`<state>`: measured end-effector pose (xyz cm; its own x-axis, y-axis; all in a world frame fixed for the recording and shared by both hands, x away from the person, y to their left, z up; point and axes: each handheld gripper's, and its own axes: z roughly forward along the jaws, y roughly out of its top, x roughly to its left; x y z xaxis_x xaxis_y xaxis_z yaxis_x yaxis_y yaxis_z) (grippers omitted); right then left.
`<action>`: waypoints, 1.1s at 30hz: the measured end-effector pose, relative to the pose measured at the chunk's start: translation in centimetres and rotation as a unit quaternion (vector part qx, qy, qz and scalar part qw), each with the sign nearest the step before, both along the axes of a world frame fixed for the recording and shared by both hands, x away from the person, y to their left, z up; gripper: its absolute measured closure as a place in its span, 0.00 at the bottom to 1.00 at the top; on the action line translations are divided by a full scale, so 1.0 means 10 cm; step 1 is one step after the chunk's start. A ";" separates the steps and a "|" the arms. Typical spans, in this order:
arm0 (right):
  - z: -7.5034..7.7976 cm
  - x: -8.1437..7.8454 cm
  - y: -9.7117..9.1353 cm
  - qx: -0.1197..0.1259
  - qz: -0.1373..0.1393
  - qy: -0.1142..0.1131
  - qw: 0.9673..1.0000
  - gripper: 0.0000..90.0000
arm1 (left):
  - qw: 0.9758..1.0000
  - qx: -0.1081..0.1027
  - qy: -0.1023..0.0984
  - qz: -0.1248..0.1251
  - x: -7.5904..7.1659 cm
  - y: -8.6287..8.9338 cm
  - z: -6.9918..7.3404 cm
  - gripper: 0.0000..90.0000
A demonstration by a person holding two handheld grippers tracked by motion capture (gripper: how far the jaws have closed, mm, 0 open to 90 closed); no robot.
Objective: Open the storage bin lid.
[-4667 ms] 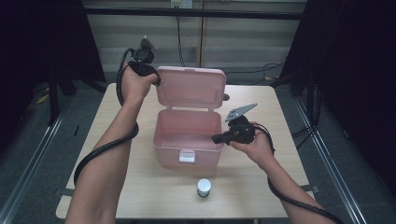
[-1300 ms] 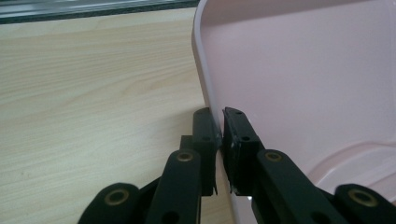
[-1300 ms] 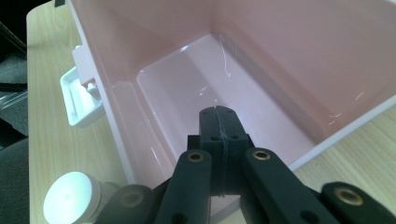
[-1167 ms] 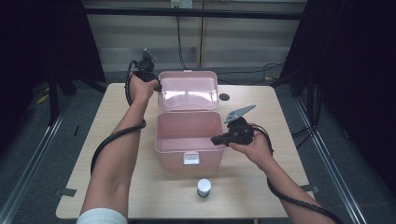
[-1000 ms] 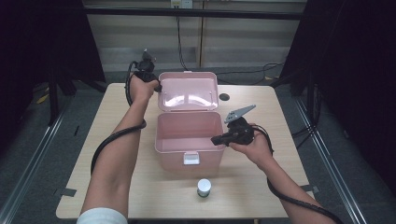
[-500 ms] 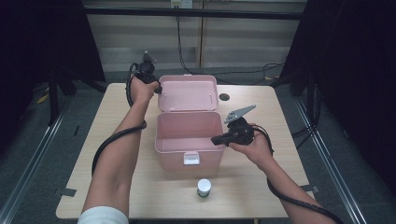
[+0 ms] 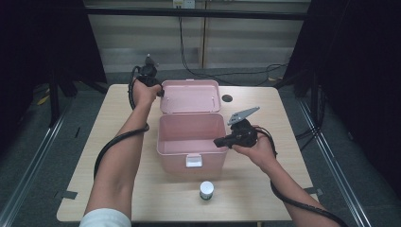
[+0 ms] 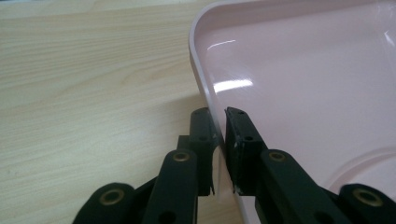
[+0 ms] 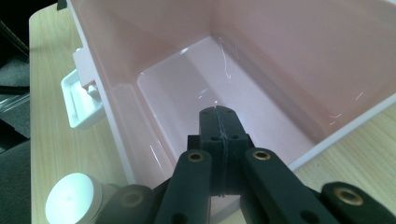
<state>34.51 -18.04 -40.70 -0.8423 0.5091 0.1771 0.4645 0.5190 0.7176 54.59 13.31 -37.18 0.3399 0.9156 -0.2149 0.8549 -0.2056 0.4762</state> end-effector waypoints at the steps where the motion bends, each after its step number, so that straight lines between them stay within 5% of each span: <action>1: 0.00 0.00 0.00 0.000 0.000 0.000 1.000 1.00 | 1.000 0.002 0.001 -0.001 0.00 0.00 -0.01 0.91; 29: 0.01 -0.05 0.01 -0.004 0.000 0.002 1.000 1.00 | 1.000 -0.003 0.004 -0.005 -0.02 -0.01 -0.11 0.91; 33: 0.01 -0.05 0.01 -0.004 0.000 0.000 1.000 1.00 | 1.000 -0.010 0.002 -0.006 -0.04 -0.02 -0.11 0.83</action>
